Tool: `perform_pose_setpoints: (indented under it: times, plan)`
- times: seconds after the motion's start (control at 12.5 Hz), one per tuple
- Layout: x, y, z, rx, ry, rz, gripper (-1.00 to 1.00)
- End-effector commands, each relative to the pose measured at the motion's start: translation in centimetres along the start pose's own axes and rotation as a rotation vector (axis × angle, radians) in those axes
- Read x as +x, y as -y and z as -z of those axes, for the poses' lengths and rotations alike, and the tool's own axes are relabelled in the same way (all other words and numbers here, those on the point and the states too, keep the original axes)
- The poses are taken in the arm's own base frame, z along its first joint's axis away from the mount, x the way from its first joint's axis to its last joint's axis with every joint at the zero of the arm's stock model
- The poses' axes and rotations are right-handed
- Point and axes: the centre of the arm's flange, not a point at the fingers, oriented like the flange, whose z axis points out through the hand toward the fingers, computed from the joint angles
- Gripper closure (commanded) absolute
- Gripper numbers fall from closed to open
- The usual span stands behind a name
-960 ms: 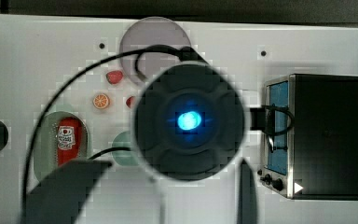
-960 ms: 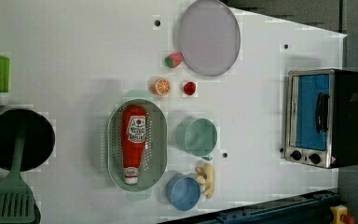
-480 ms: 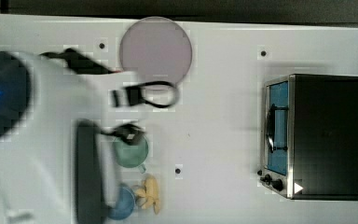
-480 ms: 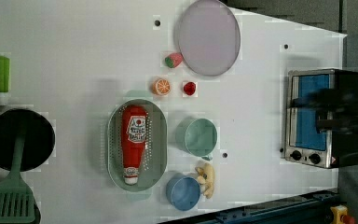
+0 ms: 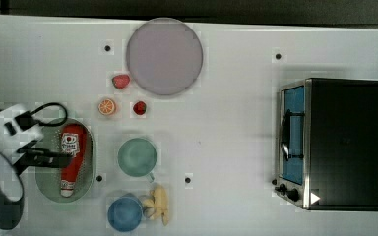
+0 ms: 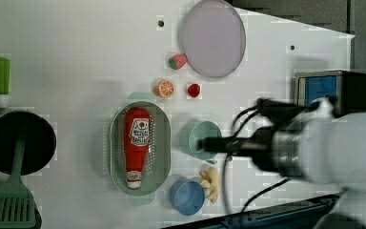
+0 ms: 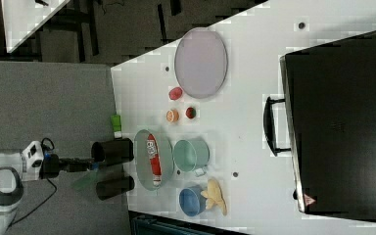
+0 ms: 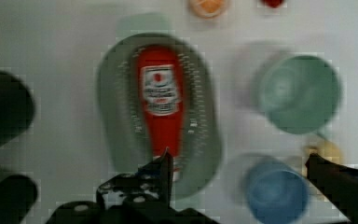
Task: Pick ketchup from strainer and place it on the table
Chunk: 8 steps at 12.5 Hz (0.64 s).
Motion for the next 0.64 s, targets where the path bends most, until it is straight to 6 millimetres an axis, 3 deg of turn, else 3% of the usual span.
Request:
perform_pose_setpoints:
  times: [0.08,0.24,0.64]
  plan:
    - [-0.2,1.1,-3.5,0.051,-0.039,-0.035,-1.0]
    - [-0.6,2.0,-7.8,0.099,-0.054,-0.026,-1.0]
    - [-0.8,1.9,-17.2,0.168,-0.112,0.014,-1.0]
